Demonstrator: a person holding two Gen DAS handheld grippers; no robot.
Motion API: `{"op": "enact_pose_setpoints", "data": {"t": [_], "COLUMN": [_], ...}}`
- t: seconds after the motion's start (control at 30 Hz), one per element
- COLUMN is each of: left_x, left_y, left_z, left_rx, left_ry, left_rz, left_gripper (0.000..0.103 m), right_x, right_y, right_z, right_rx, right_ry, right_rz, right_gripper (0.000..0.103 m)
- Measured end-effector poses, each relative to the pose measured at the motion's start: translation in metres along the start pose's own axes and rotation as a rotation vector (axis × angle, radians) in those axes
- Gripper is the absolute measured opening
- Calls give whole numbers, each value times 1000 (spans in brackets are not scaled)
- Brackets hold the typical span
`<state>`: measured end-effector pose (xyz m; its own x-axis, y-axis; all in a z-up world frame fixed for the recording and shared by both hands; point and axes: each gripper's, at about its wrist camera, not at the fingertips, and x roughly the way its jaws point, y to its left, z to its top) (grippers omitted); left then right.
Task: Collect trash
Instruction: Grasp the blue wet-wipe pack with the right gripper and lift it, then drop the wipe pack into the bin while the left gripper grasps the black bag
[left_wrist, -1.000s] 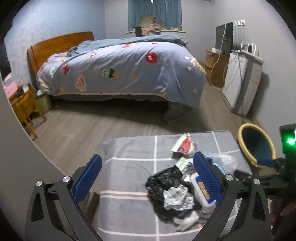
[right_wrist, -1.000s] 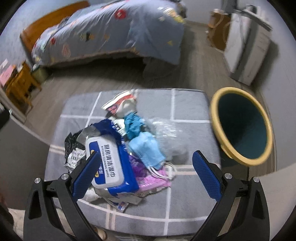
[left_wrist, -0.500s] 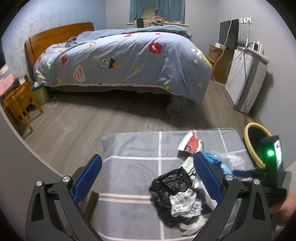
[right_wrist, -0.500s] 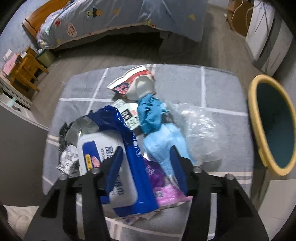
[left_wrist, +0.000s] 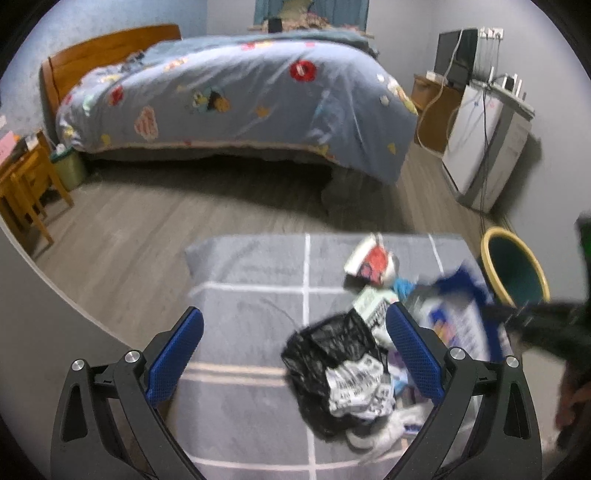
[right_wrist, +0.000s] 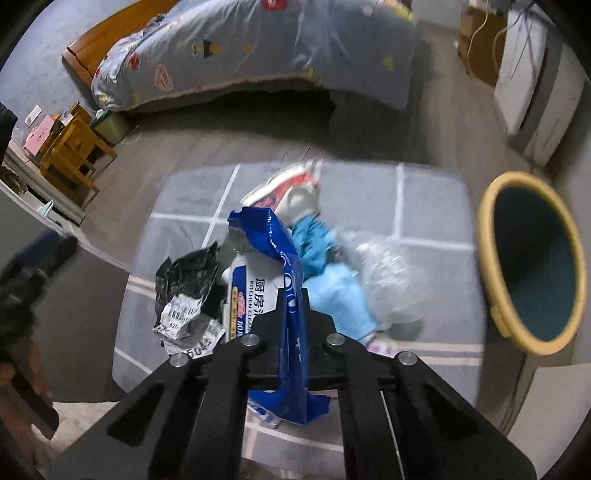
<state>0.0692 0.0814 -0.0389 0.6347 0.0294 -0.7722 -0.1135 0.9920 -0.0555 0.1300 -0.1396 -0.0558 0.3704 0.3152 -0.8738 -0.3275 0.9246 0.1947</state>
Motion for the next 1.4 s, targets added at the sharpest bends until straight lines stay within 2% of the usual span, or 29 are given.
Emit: {"op": "enact_pose_setpoints", "data": {"t": [0.1, 0.2, 0.27, 0.37, 0.5, 0.63, 0.7, 0.77, 0.87, 1.0, 1.13, 1.23, 1.4], "left_x": [13, 27, 37, 49, 60, 74, 77, 78, 71, 52, 33, 19, -1], "left_y": [-8, -22, -38, -56, -68, -74, -74, -76, -76, -73, -66, -63, -78], "left_z": [-11, -23, -31, -43, -52, -60, -62, -62, -59, -46, -29, -17, 0], "left_rx": [0, 28, 101, 189, 245, 291, 305, 320, 345, 323, 257, 211, 193], "left_ry": [51, 91, 124, 169, 208, 235, 225, 205, 151, 73, 16, -30, -104], "left_rz": [-30, -50, -51, -50, -59, -19, -3, 16, 55, 60, 41, 21, -32], "left_gripper": [95, 91, 74, 64, 57, 44, 35, 22, 18, 17, 9, 8, 8], "right_x": [-19, -29, -31, -31, -31, -33, -35, -38, -44, -55, -67, -75, -86], "right_y": [-3, -11, -17, -19, -22, -22, -22, -22, -24, -30, -42, -53, -77], "right_z": [7, 13, 16, 17, 19, 17, 18, 18, 18, 19, 18, 19, 17], "right_rx": [-28, -15, -3, -2, -10, -19, -25, -28, -26, -9, 27, 52, 102], "right_ry": [-66, -100, -109, -110, -104, -106, -109, -115, -124, -147, -175, -192, -224], "right_rz": [-49, -53, -52, -50, -44, -34, -26, -20, -12, 0, 14, 19, 18], "right_gripper": [5, 5, 5, 5, 5, 5, 5, 5, 5, 5, 5, 5, 5]}}
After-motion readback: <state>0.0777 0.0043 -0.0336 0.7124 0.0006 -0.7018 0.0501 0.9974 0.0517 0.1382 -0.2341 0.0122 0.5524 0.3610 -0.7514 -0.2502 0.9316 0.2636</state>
